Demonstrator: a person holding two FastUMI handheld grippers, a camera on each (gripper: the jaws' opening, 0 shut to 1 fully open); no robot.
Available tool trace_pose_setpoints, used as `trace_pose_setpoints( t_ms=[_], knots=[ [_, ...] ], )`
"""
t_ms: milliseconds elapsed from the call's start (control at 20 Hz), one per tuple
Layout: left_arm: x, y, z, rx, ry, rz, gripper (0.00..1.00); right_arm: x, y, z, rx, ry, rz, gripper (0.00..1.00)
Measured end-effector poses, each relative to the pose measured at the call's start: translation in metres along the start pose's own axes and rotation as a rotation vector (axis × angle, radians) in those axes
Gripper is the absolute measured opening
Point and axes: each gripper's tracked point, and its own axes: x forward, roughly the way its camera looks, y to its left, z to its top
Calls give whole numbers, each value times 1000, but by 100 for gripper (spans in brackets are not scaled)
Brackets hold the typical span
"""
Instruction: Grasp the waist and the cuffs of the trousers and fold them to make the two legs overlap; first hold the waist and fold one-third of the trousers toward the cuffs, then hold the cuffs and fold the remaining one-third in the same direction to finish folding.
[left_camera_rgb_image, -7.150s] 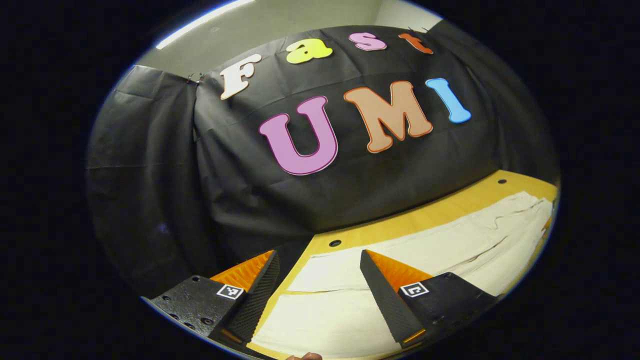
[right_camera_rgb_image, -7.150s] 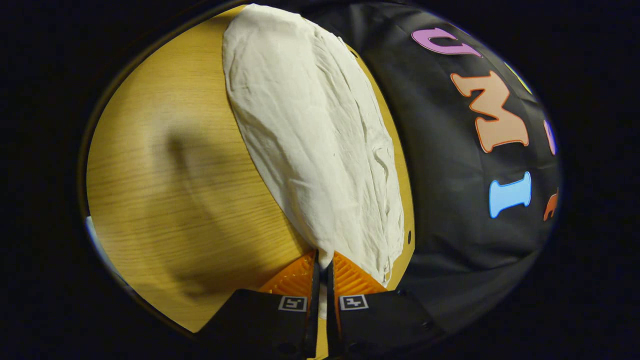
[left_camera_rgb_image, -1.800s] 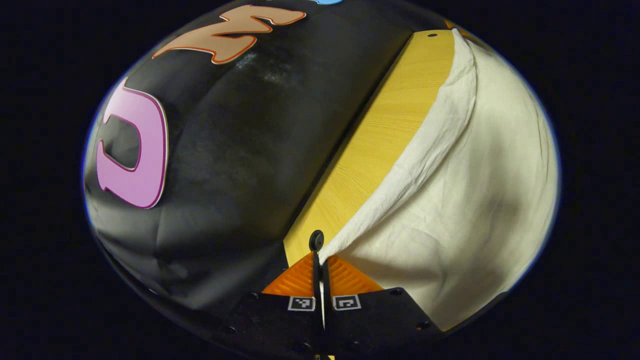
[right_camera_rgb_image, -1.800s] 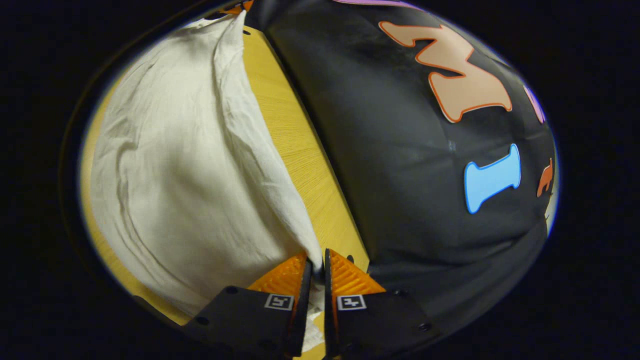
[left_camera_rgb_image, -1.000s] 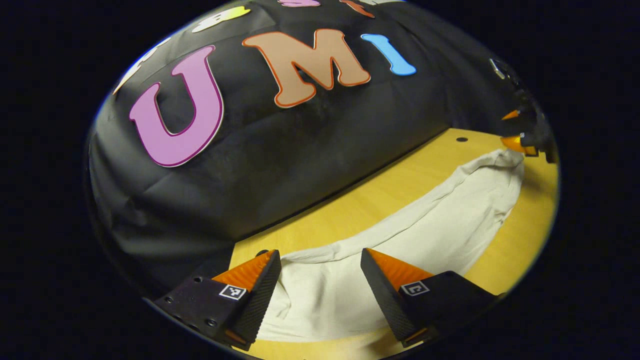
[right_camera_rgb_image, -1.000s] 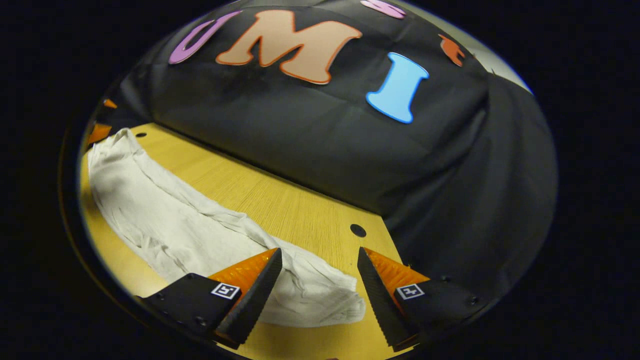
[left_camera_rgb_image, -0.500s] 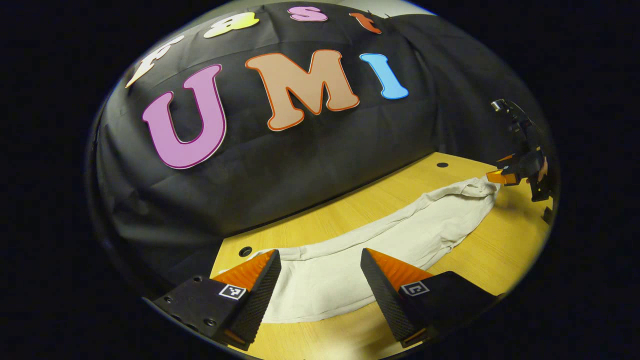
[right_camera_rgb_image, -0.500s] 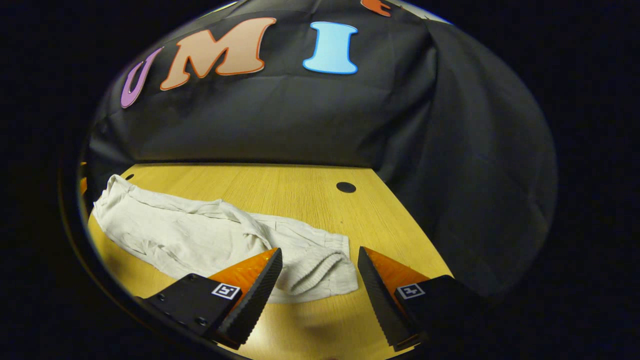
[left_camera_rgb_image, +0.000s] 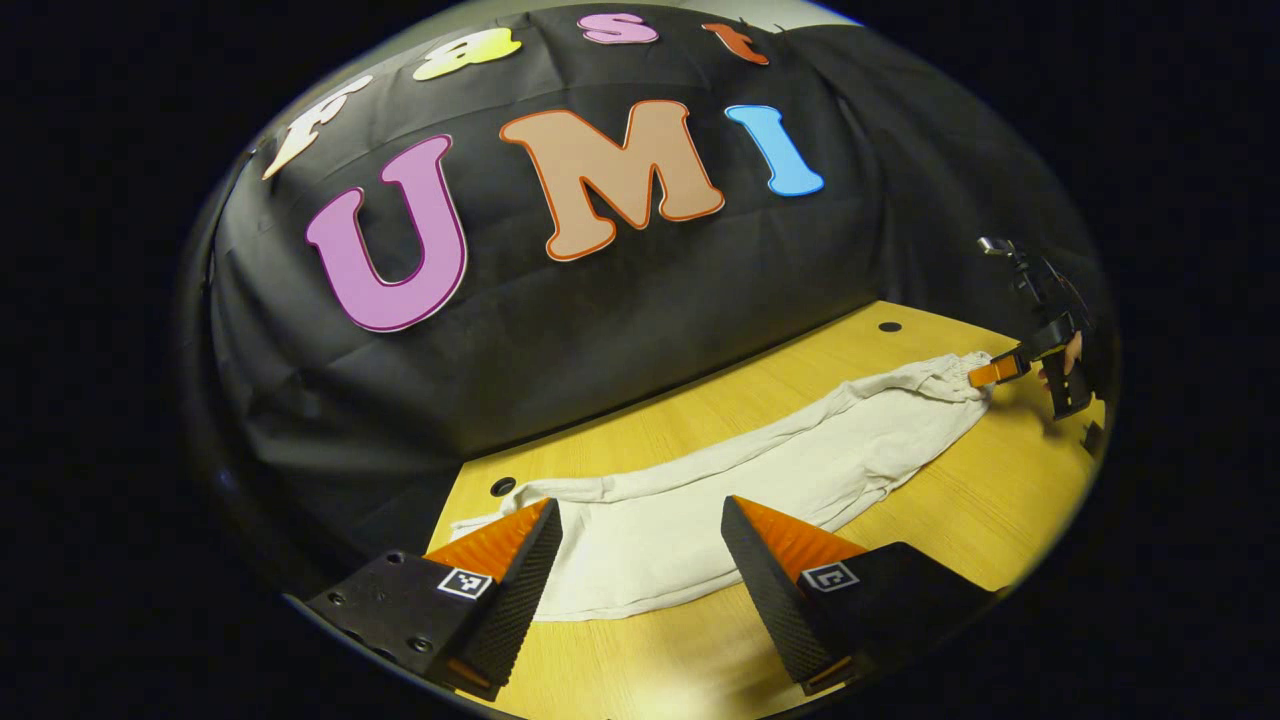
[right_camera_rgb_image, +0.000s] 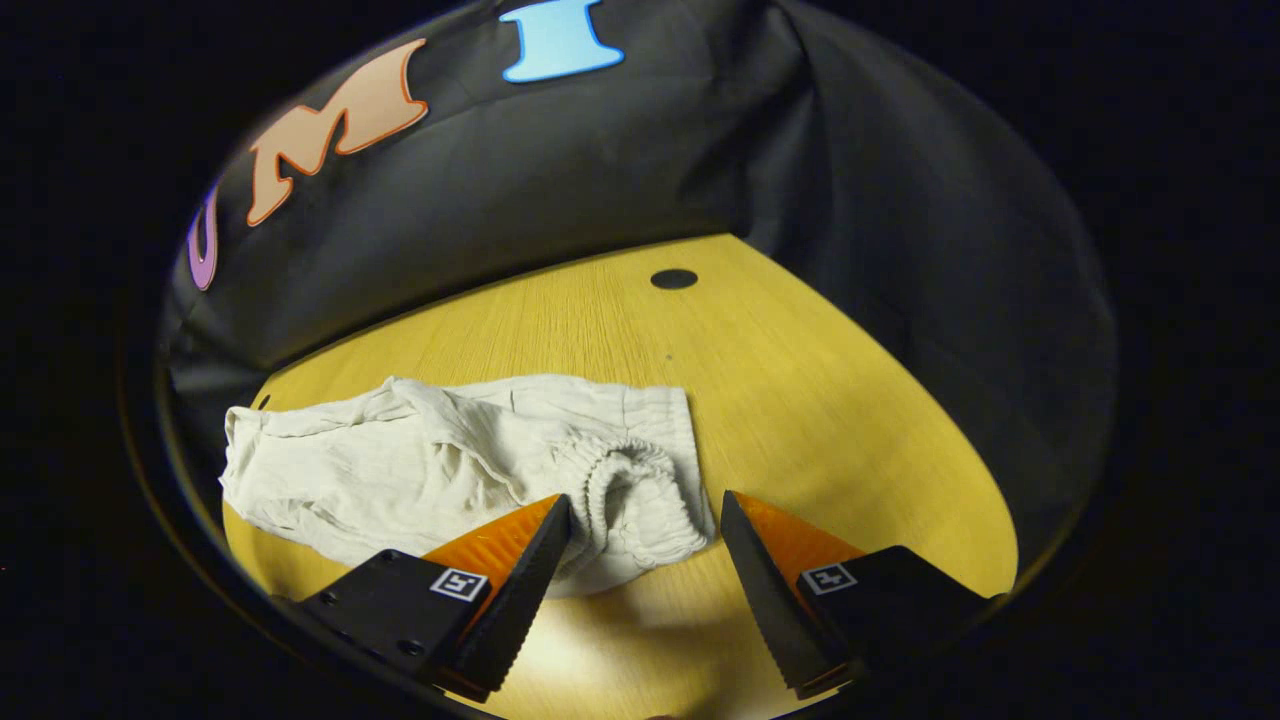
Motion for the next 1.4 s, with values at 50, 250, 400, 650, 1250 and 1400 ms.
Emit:
trace_pose_setpoints(
  t_ms=[50, 250, 400, 650, 1250, 1400],
  knots=[
    [-2, -1, 0, 2, 1, 5, 96, 2, 1, -2, 30, 11, 14, 97],
    [-9, -2, 0, -12, 11, 20, 96, 4, 7, -4, 52, 41, 61, 78],
    [-15, -6, 2, -54, 12, 35, 96, 9, 14, 5, 117, 48, 96, 31],
    [-28, -9, 11, -86, 0, 66, 96, 3, 3, 14, 4, 5, 46, 14],
    [-27, 21, 3, -153, -14, 56, 96, -58, 41, 80, -195, -167, -13, 13],
    [-28, 37, -5, -173, -17, 62, 96, -90, 60, 107, -241, -214, 14, 13]
  ],
)
